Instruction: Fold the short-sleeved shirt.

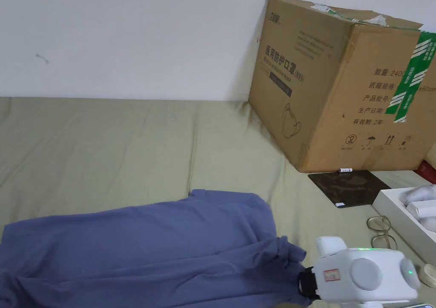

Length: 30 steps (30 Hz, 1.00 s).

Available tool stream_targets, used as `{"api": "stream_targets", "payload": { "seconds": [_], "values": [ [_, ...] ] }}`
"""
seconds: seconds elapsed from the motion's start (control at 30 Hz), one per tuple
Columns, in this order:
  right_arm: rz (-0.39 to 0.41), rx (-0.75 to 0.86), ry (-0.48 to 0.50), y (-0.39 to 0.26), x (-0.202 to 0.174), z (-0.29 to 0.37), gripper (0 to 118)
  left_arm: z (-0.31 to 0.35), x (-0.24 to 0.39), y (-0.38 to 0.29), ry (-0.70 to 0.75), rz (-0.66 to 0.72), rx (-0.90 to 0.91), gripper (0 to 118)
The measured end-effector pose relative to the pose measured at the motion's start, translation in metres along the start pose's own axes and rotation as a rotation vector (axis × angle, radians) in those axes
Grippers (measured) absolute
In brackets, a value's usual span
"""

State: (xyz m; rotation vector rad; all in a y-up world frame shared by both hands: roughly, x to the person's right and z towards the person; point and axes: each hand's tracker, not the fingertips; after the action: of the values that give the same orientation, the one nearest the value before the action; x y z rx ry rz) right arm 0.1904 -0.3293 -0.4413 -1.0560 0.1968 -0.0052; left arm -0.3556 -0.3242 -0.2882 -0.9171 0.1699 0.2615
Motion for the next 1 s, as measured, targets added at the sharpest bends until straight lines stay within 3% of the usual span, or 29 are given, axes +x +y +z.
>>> {"api": "stream_targets", "payload": {
  "seconds": [0.1,0.27,0.43,0.6,0.7,0.77,0.8,0.83,0.87,0.9,1.0],
  "values": [
    [-0.073,0.004,0.095,-0.011,0.013,0.031,8,0.021,-0.001,0.000,-0.001,-0.015,0.021,11],
    [-0.011,-0.053,0.086,-0.051,0.013,0.067,8,0.049,-0.015,-0.016,-0.013,-0.071,-0.080,11],
    [0.018,-0.184,0.026,-0.093,0.020,0.035,8,0.029,-0.030,-0.059,0.016,-0.097,-0.236,11],
    [-0.033,-0.182,0.014,-0.101,0.017,0.026,8,0.019,-0.041,-0.072,-0.027,-0.034,-0.271,11],
    [0.004,-0.142,0.005,-0.093,0.011,0.041,10,0.029,-0.043,-0.063,-0.031,-0.006,-0.248,23],
    [0.037,-0.080,0.000,-0.087,0.006,0.055,11,0.039,-0.044,-0.056,0.042,-0.040,-0.194,29],
    [0.035,-0.045,-0.002,-0.085,0.003,0.062,27,0.045,-0.043,-0.053,0.065,-0.054,-0.169,62],
    [0.017,-0.006,0.021,-0.083,0.001,0.072,58,0.055,-0.043,-0.050,0.063,-0.060,-0.117,97],
    [-0.009,0.030,0.071,-0.081,-0.002,0.080,92,0.069,-0.043,-0.048,0.032,-0.059,-0.034,118],
    [-0.045,0.108,0.113,-0.081,-0.002,0.094,118,0.078,-0.042,-0.045,0.025,-0.046,0.004,113],
    [-0.104,0.236,0.201,-0.068,-0.018,0.118,118,0.106,-0.031,-0.028,-0.081,-0.019,0.154,112]
  ]
}}
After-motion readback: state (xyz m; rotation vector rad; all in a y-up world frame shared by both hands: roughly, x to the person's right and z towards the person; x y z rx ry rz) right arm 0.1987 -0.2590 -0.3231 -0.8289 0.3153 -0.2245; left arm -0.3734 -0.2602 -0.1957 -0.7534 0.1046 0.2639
